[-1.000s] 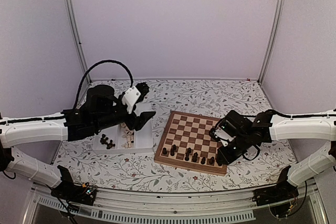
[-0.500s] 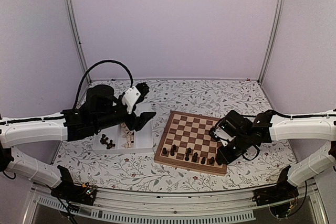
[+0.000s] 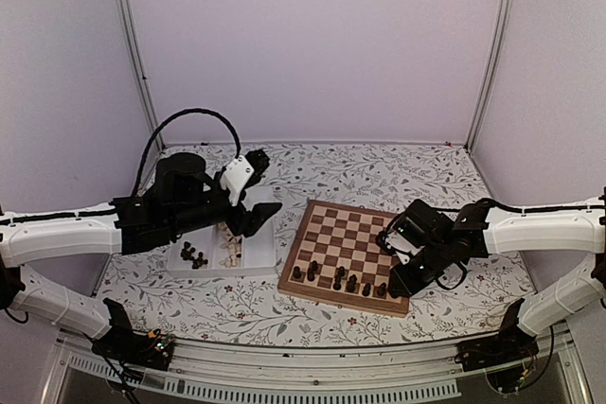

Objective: Set up the chess pieces on the board
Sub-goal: Place the chess piece on the chessboard, then pick up the chess piece from the storage box.

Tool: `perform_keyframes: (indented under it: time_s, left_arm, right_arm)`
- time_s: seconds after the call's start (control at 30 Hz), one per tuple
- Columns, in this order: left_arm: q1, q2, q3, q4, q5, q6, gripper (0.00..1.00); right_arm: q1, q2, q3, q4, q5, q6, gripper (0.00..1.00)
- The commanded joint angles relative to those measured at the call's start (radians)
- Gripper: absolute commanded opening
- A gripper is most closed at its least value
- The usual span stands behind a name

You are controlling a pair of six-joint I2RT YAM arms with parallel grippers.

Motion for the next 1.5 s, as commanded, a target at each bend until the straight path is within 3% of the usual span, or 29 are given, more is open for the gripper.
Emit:
perform_keyframes:
  time_s: [0.0,0.17,0.27,0.37,0.47,0.53,0.63,0.87,0.97,1.23,1.47]
  left_arm:
    - [0.012,-0.009,0.029,-0.012,0.009,-0.010,0.76]
    - [0.009,-0.010,0.047,-0.048,-0.093,-0.077,0.76]
    - [0.034,0.021,0.153,-0.292,-0.192,-0.250,0.77]
    - [0.132,0.065,0.245,-0.529,-0.153,-0.399,0.76]
    - [0.278,0.059,0.235,-0.639,-0.063,-0.492,0.72]
    - [0.411,0.059,0.221,-0.706,0.051,-0.559,0.61]
    - [0.489,0.073,0.201,-0.783,0.097,-0.602,0.49]
    - [0.515,0.140,0.154,-0.838,0.033,-0.583,0.42]
    - [0.518,0.196,0.147,-0.821,0.079,-0.569,0.39]
    - [0.524,0.320,0.173,-0.840,-0.047,-0.573,0.49]
    - [0.552,0.411,0.193,-0.837,-0.055,-0.532,0.47]
  right_arm:
    - [-0.003,0.000,0.000,-0.002,-0.003,-0.004,0.24]
    - [-0.003,-0.067,0.085,-0.125,0.042,0.009,0.32]
    - [-0.003,-0.122,0.146,-0.182,0.075,0.014,0.40]
    - [-0.009,-0.181,0.160,-0.165,0.083,0.008,0.48]
    - [-0.019,-0.209,0.136,-0.080,0.045,-0.003,0.49]
    - [-0.018,-0.200,0.136,-0.047,0.040,-0.013,0.48]
    - [-0.018,-0.174,0.134,0.009,0.041,-0.040,0.47]
    - [-0.018,-0.132,0.139,0.058,0.042,-0.111,0.47]
    - [-0.018,-0.126,0.137,0.065,0.036,-0.126,0.46]
    - [-0.017,-0.136,0.097,0.119,0.007,-0.125,0.46]
    - [-0.018,-0.135,0.071,0.134,-0.008,-0.127,0.45]
